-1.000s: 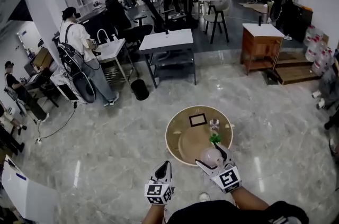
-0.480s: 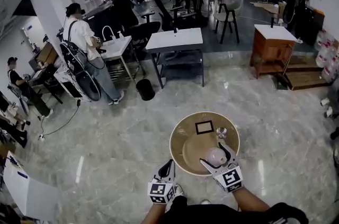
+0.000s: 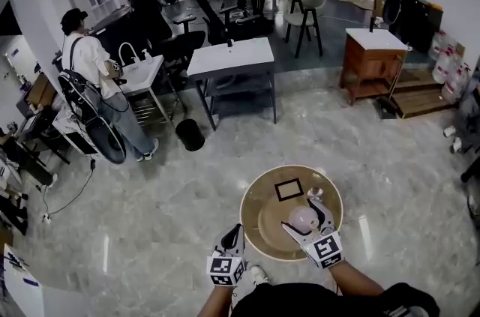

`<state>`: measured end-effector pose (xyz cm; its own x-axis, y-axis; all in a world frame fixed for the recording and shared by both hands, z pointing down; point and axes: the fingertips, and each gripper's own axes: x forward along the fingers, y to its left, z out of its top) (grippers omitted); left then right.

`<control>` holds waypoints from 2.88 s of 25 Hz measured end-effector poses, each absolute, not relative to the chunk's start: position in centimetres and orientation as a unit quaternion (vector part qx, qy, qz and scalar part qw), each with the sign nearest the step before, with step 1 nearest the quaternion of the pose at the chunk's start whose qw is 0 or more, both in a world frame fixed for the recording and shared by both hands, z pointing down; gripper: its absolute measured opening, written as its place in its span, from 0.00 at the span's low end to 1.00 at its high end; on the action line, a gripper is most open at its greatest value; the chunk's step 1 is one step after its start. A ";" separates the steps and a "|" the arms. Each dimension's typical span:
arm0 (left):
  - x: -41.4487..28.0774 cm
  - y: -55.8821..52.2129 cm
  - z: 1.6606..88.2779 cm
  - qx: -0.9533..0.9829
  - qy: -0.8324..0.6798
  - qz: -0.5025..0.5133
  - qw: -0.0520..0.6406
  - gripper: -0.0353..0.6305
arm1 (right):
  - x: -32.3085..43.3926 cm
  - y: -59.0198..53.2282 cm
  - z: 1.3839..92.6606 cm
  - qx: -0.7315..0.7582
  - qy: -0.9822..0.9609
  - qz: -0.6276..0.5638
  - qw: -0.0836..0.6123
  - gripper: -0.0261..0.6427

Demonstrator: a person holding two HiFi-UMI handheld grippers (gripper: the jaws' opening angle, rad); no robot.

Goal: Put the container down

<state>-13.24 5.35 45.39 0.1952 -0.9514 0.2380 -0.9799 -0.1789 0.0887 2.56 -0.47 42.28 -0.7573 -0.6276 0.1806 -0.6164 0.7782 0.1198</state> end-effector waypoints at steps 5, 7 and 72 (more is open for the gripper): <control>-17.5 1.3 46.8 0.782 -0.608 0.075 0.115 0.04 | -1.5 -3.7 43.3 0.359 -0.927 0.000 0.109 0.65; -18.8 -0.2 47.4 0.786 -0.601 0.076 0.123 0.04 | -2.7 -5.0 43.8 0.369 -0.922 0.000 0.117 0.65; -16.2 -10.9 79.7 0.756 -0.588 0.169 0.234 0.04 | 1.0 -16.7 98.7 0.386 -0.835 0.186 0.346 0.67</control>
